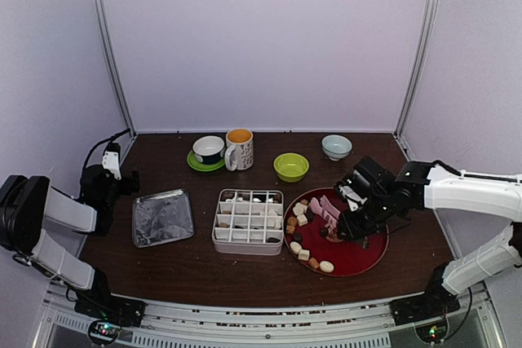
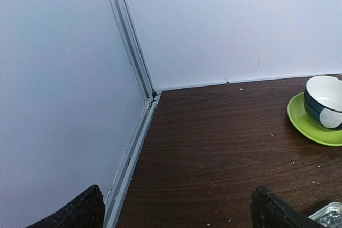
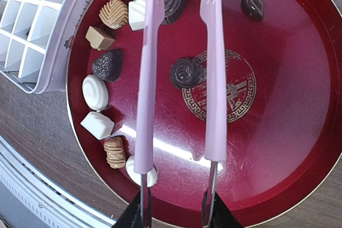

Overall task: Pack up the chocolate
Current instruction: Pick up the fake chocolate from the plate.

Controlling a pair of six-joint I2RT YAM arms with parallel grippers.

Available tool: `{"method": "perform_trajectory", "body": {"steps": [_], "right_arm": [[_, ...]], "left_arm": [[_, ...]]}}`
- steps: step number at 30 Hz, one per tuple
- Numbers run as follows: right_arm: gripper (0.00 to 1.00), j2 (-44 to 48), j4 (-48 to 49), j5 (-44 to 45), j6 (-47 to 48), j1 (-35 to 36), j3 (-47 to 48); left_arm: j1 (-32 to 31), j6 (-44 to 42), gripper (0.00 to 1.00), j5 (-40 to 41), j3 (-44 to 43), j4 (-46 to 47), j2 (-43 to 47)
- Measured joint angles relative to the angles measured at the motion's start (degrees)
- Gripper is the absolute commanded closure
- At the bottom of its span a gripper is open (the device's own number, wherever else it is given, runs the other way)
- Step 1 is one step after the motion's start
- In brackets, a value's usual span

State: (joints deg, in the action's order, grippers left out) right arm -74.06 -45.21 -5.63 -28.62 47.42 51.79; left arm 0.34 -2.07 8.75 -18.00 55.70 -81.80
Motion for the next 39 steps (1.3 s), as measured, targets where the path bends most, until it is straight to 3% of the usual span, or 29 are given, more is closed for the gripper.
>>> {"method": "perform_trajectory", "body": {"steps": [28,39], "right_arm": [[0.67,-11.32,2.45,4.22,1.57,-0.22,4.22],[0.72,-13.75,1.99,4.61,1.90,-0.26,6.40]], "left_arm": [[0.00,0.00,0.02,0.00,0.00,0.00,0.00],[0.00,0.00,0.02,0.00,0.00,0.00,0.00]]}}
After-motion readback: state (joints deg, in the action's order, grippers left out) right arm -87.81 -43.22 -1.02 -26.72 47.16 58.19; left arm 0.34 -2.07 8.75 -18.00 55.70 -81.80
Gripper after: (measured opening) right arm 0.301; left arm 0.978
